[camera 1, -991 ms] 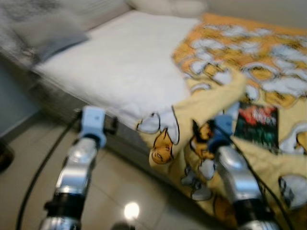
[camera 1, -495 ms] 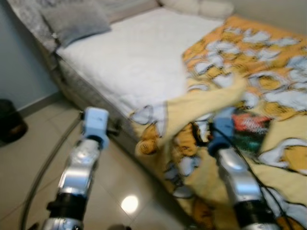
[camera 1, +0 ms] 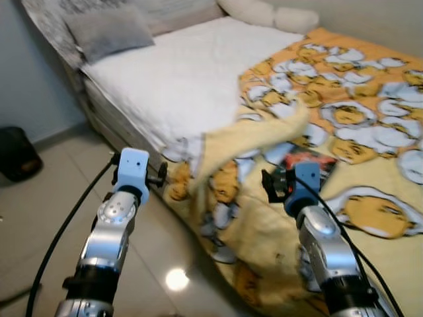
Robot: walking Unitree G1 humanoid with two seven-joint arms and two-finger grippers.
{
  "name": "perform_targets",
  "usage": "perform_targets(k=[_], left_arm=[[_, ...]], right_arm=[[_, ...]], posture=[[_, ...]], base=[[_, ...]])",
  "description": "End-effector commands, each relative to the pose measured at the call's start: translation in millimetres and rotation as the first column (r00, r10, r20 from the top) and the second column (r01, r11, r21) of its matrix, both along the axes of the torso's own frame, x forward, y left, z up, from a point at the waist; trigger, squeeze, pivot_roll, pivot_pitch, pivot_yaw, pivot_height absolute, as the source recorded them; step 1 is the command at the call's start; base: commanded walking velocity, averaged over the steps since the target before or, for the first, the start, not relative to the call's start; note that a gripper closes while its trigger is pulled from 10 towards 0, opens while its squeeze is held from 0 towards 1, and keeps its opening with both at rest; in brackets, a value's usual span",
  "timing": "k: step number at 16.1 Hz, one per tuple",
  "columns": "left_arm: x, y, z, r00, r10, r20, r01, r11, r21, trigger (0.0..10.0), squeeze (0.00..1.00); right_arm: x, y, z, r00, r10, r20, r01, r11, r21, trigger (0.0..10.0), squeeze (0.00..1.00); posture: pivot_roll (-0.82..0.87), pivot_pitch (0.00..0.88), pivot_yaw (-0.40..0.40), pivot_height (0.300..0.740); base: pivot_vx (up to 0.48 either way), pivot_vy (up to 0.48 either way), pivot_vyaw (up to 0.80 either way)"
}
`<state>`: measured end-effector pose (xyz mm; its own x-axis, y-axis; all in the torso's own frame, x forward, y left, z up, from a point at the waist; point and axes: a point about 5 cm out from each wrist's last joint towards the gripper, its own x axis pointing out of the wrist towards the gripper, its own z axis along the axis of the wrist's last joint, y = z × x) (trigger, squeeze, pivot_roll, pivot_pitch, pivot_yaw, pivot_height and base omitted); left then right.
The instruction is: Clean up the room
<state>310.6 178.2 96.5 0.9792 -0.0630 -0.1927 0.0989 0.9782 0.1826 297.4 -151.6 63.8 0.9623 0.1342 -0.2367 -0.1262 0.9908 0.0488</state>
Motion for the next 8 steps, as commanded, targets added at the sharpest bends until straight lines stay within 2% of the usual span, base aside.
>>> perform_targets(k=[1, 2, 3, 5, 8], left_arm=[[-1.3, 5.7, -0.6, 1.0, 0.01, -0.004, -0.01, 1.0, 0.009, 10.0, 0.53], [-1.2, 5.7, -0.7, 1.0, 0.009, -0.004, -0.009, 1.0, 0.009, 10.0, 0.53], [-1.2, 5.2, -0.5, 1.0, 0.007, -0.001, -0.007, 1.0, 0.009, 10.0, 0.52], [-1.6, 4.0, -2.0, 1.0, 0.009, -0.007, -0.009, 1.0, -0.016, 10.0, 0.49], [-1.6, 3.0, -1.9, 1.0, -0.014, 0.0, 0.014, 1.0, -0.006, 10.0, 0.49]], right_arm=[[2.0, 9.9, 4.2, 0.999, 0.038, 0.012, -0.038, 0.999, 0.0, 10.0, 0.0], [2.0, 10.3, 4.2, 0.999, 0.039, 0.012, -0.039, 0.999, 0.0, 10.0, 0.0], [1.6, 10.0, 3.1, 1.0, 0.024, 0.008, -0.024, 0.999, 0.024, 10.0, 0.0], [1.0, 9.2, 1.0, 1.0, 0.024, 0.002, -0.024, 0.999, 0.028, 10.0, 0.0], [0.5, 9.0, -1.2, 1.0, 0.024, -0.013, -0.023, 0.999, 0.03, 10.0, 0.0]], posture=[[-0.05, 0.0, 0.03, 0.74], [-0.05, 0.0, 0.03, 0.74], [-0.05, 0.0, 0.03, 0.74], [-0.05, 0.0, 0.032, 0.74], [-0.05, 0.0, 0.033, 0.74]], base=[[0.0, -0.412, 0.8], [0.0, -0.412, 0.8], [0.0, -0.39, 0.0], [0.0, 0.0, 0.0], [0.0, 0.0, 0.0]])
